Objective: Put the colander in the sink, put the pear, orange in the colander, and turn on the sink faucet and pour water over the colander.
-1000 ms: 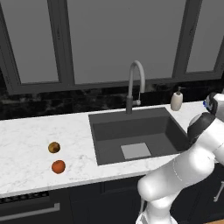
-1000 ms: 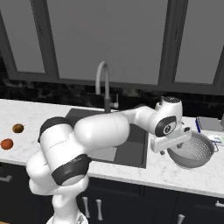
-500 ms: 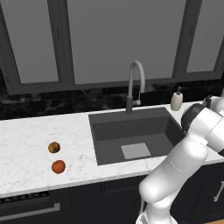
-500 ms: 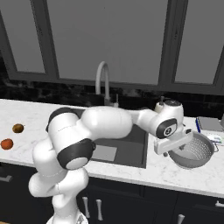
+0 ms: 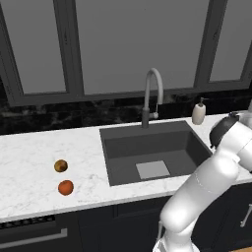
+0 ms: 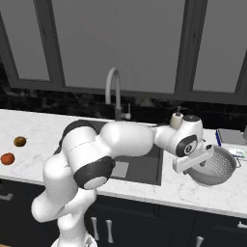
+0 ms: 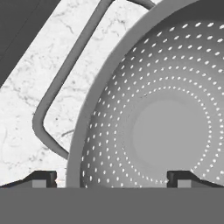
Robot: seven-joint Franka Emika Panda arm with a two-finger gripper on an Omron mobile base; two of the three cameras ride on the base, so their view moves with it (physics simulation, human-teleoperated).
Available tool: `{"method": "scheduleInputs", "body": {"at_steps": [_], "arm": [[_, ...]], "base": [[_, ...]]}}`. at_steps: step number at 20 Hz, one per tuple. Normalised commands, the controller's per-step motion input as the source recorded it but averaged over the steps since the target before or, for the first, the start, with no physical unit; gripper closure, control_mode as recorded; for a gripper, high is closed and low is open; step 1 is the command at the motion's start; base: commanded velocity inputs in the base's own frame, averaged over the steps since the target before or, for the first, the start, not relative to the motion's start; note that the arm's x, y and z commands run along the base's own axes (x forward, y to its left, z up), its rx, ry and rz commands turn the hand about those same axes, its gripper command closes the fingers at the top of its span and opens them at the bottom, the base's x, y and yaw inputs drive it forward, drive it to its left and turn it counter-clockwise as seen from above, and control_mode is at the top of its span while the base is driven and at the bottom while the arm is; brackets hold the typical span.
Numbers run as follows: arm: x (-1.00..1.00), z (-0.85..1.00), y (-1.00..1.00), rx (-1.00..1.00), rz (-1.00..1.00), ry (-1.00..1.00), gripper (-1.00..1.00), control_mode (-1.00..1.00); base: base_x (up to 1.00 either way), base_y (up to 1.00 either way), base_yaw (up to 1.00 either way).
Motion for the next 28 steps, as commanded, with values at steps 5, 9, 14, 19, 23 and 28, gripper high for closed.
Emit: {"method": "scheduleInputs", "body": {"at_steps": [5, 9, 14, 19, 23, 28], "arm": [[0.00, -0.32, -0.03, -0.01, 0.00, 0.00, -1.00, -1.00], [-0.04, -0.55, 0.00, -0.02, 0.00, 0.06, 1.00, -1.00], [-0.21, -0.58, 0.10, -0.01, 0.00, 0.01, 1.00, -1.00], [-0.35, -0.29, 0.10, 0.00, 0.02, -0.04, 1.00, -1.00], [-0.57, 0.02, 0.01, 0.00, 0.05, -0.10, 1.00, -1.00], [-0.71, 0.63, 0.20, 0.00, 0.01, -0.17, 1.00, -1.00]], "base": [[0.00, 0.00, 0.00], [0.00, 0.00, 0.00], [0.00, 0.00, 0.00], [0.00, 0.00, 0.00], [0.00, 0.00, 0.00], [0.00, 0.00, 0.00]]}}
